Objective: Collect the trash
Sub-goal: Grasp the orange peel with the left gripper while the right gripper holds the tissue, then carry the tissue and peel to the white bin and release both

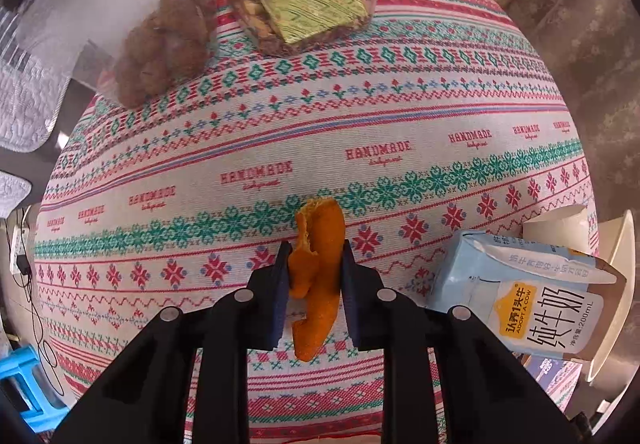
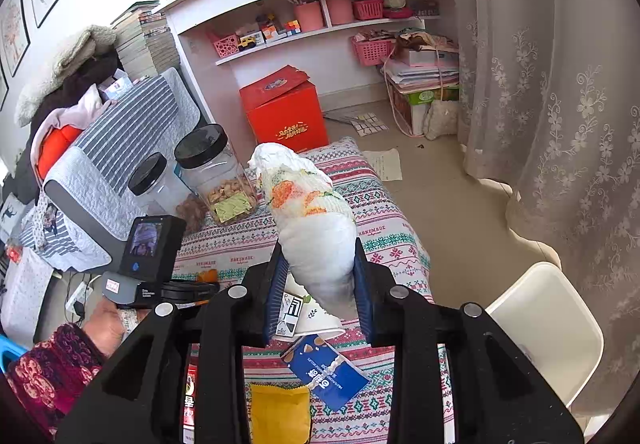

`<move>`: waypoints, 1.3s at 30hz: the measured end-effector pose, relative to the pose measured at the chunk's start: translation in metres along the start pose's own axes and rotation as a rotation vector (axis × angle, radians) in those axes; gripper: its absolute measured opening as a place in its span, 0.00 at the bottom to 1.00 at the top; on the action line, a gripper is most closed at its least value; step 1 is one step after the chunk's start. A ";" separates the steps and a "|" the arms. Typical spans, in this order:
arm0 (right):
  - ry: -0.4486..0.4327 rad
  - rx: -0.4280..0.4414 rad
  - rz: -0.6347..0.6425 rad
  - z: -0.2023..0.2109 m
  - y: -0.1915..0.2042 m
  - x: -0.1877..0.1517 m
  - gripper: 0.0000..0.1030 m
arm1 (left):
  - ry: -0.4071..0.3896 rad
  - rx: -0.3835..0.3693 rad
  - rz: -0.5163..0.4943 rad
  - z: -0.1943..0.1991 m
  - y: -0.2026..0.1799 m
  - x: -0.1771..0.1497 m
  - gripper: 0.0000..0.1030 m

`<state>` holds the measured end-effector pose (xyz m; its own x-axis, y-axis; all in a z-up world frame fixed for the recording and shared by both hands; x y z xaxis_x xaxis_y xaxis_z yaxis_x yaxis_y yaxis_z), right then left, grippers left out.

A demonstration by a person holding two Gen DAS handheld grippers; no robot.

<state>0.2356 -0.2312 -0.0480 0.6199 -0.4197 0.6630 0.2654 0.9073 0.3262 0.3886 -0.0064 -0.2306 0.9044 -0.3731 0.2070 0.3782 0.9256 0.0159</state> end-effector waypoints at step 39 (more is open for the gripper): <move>-0.155 -0.044 0.117 0.045 -0.001 -0.047 0.28 | -0.807 0.168 0.197 0.247 -0.051 -0.127 0.21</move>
<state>0.1728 -0.2132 -0.0490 0.5283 -0.3074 0.7914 0.2324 0.9489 0.2134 0.2060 0.0092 -0.0162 0.5081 -0.1025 0.8552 0.1361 0.9900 0.0378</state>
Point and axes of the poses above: each gripper's, at about its wrist camera, not at the fingertips, and z roughly against the way its jaws point, y to its left, x to its top, the point moved 2 cm from there along -z, roughly the way its jaws point, and after that the axes turned 10 degrees about -z, right-handed, at the moved point
